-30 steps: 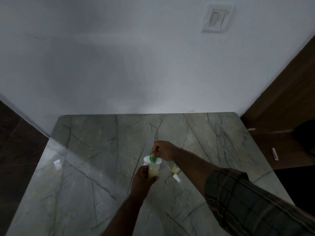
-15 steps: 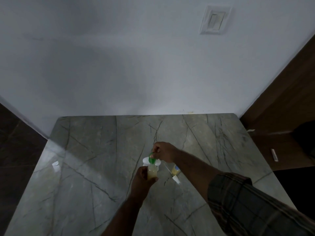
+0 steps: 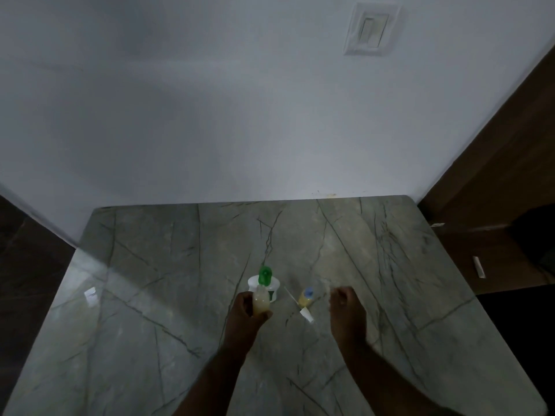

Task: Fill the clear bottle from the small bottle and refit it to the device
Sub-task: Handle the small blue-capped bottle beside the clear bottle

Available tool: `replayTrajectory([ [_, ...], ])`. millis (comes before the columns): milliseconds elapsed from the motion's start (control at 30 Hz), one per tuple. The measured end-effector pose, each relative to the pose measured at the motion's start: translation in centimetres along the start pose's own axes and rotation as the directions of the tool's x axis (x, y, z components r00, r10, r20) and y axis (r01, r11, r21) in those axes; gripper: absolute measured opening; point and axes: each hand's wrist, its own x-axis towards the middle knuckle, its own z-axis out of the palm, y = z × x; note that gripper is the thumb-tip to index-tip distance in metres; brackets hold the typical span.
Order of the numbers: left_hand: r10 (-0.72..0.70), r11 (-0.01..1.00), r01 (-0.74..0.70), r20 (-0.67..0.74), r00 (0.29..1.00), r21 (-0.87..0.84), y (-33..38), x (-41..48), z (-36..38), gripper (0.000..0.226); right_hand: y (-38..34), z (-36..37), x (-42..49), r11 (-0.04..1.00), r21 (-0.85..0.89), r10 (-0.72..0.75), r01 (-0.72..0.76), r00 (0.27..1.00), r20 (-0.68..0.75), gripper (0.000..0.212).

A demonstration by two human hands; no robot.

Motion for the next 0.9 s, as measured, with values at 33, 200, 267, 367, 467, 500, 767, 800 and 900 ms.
replayTrajectory([
  [33, 0.001, 1.0, -0.001, 0.003, 1.0, -0.005, 0.0, 0.1, 0.1, 0.047, 1.8, 0.2, -0.4, 0.997, -0.048, 0.061, -0.061, 0.998, 0.009, 0.011],
  [200, -0.006, 1.0, 0.005, -0.018, 1.0, -0.026, -0.6, 0.2, 0.5, 0.049, 6.2, 3.7, -1.1, 0.983, -0.174, 0.089, -0.05, 0.972, 0.219, 0.028],
  [267, -0.014, 0.999, 0.014, -0.017, 1.0, -0.029, -0.8, 0.1, 0.6, 0.049, 6.5, 5.1, -0.9, 0.978, -0.209, 0.057, -0.004, 0.967, 0.248, 0.037],
  [367, -0.024, 0.999, 0.024, -0.006, 1.0, -0.034, -1.2, 0.1, 0.5, 0.051, 6.2, 6.6, -0.6, 0.975, -0.221, 0.041, 0.007, 0.977, 0.21, 0.033],
  [467, -0.025, 1.0, 0.025, -0.005, 1.0, -0.019, -1.6, 0.2, 0.2, 0.054, 6.1, 7.6, -0.4, 0.964, -0.264, 0.042, 0.016, 0.976, 0.213, 0.031],
  [500, -0.026, 1.0, 0.026, -0.011, 1.0, -0.014, -1.7, 0.3, 0.1, 0.054, 6.2, 7.9, -0.3, 0.96, -0.28, 0.039, 0.024, 0.975, 0.217, 0.03],
  [767, -0.009, 1.0, 0.009, 0.003, 1.0, -0.004, -1.7, -0.2, 0.1, 0.048, 5.9, 4.2, -4.8, 0.998, -0.048, -0.028, 0.047, 0.939, 0.342, 0.017],
  [800, -0.006, 1.0, 0.006, 0.012, 1.0, -0.009, -1.7, -0.4, 0.2, 0.048, 5.5, 3.0, -5.7, 0.997, 0.019, -0.073, 0.071, 0.921, 0.382, 0.019],
  [900, 0.006, 1.0, -0.006, 0.029, 1.0, 0.009, -1.6, -1.0, 0.5, 0.049, 3.4, -0.8, -6.6, 0.967, 0.207, -0.211, 0.146, 0.919, 0.333, 0.024],
])
